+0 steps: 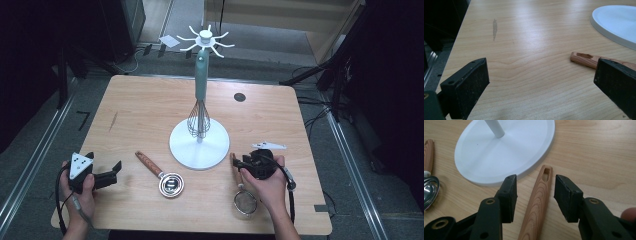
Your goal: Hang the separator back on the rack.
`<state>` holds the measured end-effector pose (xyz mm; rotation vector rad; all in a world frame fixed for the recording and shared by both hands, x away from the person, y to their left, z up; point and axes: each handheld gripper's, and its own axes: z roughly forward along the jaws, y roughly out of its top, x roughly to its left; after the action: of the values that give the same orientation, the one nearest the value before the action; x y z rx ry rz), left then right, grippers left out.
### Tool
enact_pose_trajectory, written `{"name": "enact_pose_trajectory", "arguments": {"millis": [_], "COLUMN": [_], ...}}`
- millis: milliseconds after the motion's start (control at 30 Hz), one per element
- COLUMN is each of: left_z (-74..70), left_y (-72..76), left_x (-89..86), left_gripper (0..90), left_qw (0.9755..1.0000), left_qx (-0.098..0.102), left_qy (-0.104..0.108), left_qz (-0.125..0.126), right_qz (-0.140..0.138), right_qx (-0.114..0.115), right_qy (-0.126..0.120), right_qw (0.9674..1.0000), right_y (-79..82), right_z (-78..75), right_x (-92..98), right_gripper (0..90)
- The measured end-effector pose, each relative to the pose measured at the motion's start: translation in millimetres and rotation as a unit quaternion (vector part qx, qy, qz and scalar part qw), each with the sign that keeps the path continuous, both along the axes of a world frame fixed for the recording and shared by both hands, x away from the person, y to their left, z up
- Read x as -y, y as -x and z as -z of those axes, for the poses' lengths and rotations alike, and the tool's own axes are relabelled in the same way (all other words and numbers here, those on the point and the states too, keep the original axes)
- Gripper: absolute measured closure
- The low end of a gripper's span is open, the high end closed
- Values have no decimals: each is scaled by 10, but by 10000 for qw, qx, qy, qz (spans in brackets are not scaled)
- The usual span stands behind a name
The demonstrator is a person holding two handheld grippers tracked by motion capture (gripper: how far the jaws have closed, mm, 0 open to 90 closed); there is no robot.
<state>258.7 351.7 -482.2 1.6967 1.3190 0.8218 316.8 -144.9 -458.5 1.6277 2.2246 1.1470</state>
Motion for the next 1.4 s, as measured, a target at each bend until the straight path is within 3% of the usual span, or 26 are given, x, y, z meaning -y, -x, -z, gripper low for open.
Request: {"name": "enact_pose_trajectory", "arguments": {"millis": [67,233,267,300,533,933,1400], "left_z": [-1,0,0,0,0,-1,-1], "left_y": [0,-1,-1,-2,-2,-3,-4], "left_x": [-2,-1,-1,-1,-1,-4,-2], "left_gripper": [0,0,0,0,0,0,0], "left_qw": [10000,10000,10000,10000,10000,10000,10000], "left_qx": [-2,-2,-2,-1,-3,-5,-7], "left_qy": [3,14,14,15,20,41,37], "left_qz": [3,-6,-6,-7,0,4,-1], "right_qz": [9,10,10,-11,-18,-13,29], "right_qx": [-95,-592,-592,-771,-1154,-1539,-1821], "right_qy": [0,-96,-96,-140,-65,-69,8], "right_qw": [10000,9982,9982,9969,9933,9881,9833], "right_y": [-5,-24,-24,-32,-26,-20,-4], "right_z": [12,38,38,47,99,133,167], "right_x": [12,24,24,26,12,10,-27], "right_gripper": [554,573,573,579,584,594,605]}}
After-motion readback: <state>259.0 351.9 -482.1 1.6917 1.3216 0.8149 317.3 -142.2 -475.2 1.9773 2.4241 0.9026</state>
